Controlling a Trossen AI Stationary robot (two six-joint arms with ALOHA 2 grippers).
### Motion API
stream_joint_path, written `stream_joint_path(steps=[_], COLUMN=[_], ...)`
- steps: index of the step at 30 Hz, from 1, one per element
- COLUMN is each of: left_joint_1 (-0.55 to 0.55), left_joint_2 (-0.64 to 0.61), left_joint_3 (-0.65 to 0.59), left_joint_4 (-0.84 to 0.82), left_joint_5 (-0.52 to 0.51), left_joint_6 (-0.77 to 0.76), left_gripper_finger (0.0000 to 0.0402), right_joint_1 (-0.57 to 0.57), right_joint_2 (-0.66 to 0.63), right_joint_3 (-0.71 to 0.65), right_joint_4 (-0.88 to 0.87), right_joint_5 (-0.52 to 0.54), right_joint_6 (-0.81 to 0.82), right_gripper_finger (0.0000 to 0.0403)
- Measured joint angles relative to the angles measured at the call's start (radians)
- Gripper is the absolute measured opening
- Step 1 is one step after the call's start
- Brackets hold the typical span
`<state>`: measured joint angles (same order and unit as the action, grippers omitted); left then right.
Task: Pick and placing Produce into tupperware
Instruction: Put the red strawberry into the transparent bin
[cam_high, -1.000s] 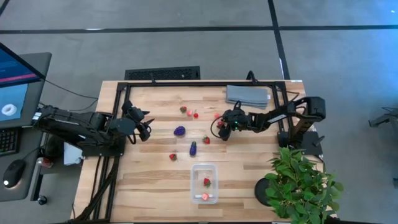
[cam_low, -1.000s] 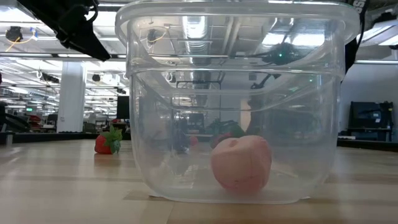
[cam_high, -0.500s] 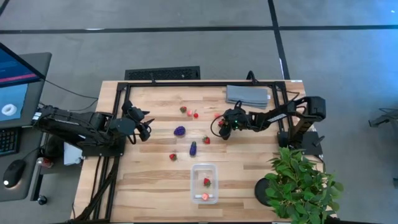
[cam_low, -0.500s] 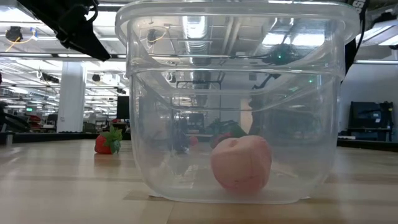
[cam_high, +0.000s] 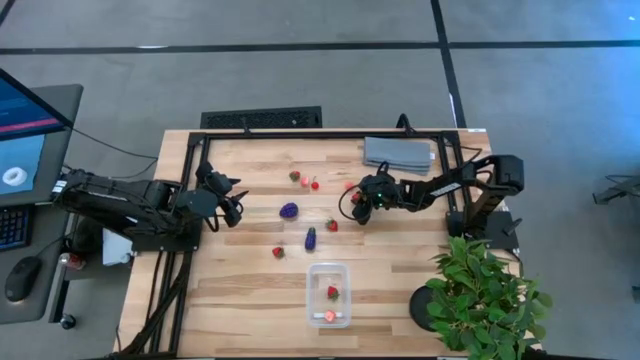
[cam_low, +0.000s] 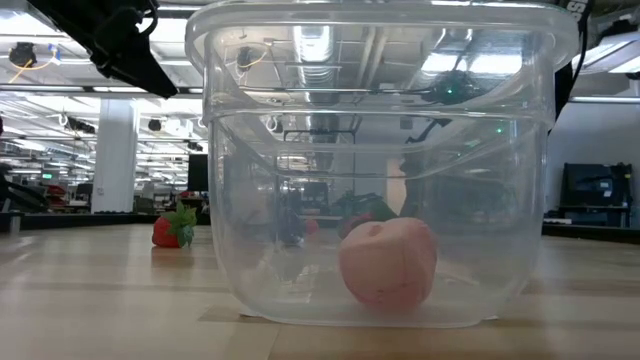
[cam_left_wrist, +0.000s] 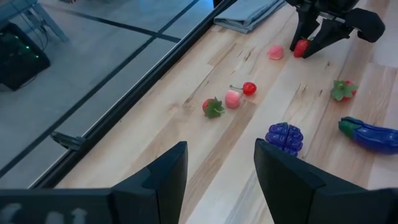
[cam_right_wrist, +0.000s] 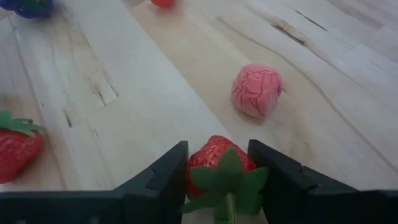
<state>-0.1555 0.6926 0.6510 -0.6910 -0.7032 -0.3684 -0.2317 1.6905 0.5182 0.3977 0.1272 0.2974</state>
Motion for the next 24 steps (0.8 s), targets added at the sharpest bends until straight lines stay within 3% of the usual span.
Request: stream_joint_path(steps=[6, 14, 24], left_joint_1=[0.000, 0.000, 0.000], left_joint_2=[0.000, 0.000, 0.000], left_joint_3=[0.000, 0.000, 0.000], left_joint_4=[0.000, 0.000, 0.000], left_joint_5=[0.000, 0.000, 0.000], left_joint_6=[-0.008, -0.009, -0.009], left_gripper_finger=[0.0177, 0.0177, 0.0177], right_joint_1=[-0.001, -0.001, -0.002], right_joint_2=[0.000, 0.000, 0.000], right_joint_3=[0.000, 0.000, 0.000], right_joint_4=[0.000, 0.000, 0.001], right_joint_5=[-0.014, -0.028, -0.051], right_joint_6=[0.000, -0.001, -0.002], right_gripper_finger=[0.0169, 0.0189, 0.0174])
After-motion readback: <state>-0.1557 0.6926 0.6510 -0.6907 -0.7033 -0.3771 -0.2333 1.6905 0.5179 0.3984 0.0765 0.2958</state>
